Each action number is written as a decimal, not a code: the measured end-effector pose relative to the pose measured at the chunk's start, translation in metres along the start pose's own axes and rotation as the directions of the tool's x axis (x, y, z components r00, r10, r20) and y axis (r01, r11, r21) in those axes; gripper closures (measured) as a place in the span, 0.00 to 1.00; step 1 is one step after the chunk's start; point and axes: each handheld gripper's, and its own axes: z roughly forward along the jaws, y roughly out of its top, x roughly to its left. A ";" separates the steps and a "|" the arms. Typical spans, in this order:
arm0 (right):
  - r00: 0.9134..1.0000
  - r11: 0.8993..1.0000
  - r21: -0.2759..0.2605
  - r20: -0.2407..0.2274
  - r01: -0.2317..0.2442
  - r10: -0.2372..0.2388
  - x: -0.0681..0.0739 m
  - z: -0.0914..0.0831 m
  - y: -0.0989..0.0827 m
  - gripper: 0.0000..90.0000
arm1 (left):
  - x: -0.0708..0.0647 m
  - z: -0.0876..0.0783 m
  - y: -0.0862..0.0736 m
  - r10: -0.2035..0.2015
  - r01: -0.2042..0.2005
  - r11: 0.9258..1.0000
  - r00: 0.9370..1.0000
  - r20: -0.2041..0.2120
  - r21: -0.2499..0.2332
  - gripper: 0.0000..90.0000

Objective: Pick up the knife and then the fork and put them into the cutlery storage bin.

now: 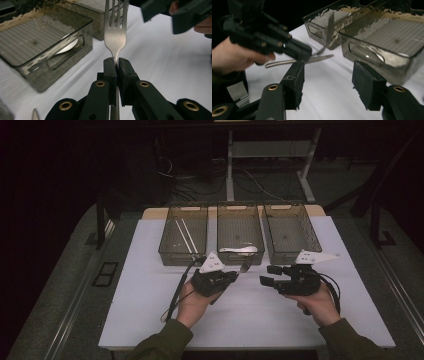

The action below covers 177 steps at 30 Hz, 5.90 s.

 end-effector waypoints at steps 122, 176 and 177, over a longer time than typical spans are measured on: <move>0.858 0.959 -0.105 0.430 -0.262 0.282 -0.184 -0.035 0.053 0.96 | 0.045 -0.079 -0.091 -0.083 0.083 0.996 0.996 0.021 -0.015 0.00; 0.928 0.997 0.019 0.367 -0.079 0.067 -0.138 -0.040 0.049 0.20 | 0.043 -0.076 -0.090 -0.074 0.074 0.997 0.997 0.016 -0.003 0.00; 0.931 0.998 0.019 0.361 -0.063 0.052 -0.134 -0.041 0.046 0.19 | 0.043 -0.076 -0.090 -0.074 0.074 0.997 0.997 0.017 -0.003 0.00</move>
